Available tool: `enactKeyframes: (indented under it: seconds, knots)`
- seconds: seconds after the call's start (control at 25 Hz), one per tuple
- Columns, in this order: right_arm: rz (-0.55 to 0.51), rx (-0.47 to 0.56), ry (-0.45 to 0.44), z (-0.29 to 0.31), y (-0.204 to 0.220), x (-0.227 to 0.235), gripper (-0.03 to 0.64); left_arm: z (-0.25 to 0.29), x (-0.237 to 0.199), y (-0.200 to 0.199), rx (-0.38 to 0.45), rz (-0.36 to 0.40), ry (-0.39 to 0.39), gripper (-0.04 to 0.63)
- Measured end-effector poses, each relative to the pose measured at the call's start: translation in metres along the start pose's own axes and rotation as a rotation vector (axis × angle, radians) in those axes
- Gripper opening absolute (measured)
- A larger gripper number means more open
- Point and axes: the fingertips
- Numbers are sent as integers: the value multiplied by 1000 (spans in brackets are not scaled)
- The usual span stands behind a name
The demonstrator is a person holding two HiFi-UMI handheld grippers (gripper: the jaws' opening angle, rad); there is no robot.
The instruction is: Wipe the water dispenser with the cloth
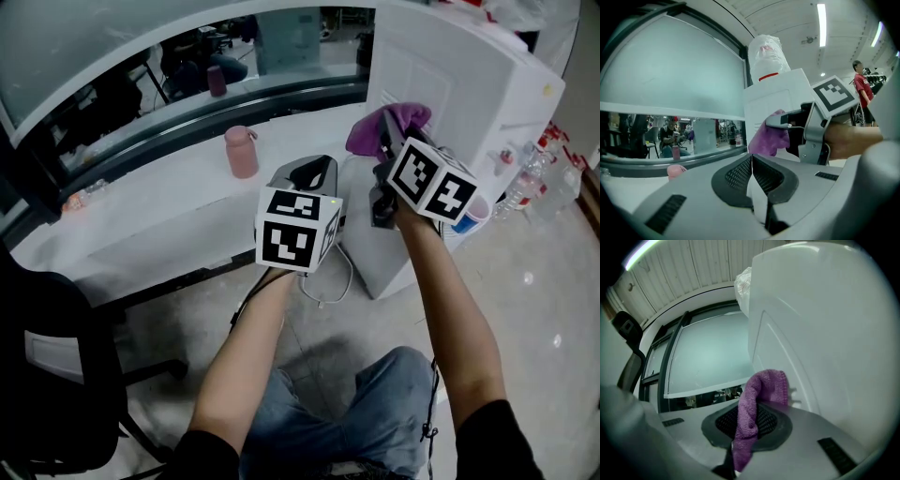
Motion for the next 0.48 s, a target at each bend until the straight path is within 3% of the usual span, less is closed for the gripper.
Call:
enactKeyframes:
  seconds: [0.48]
  knots:
    - [34,-184,66,-32,111,37,43,0,14,34,-32,-28,10,28]
Point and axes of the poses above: the fingertips, and each gripper's own axes: z forward along the fingers, x to its right, y out of its underside, and after that the axes turned 11 degrees about x, right-handed
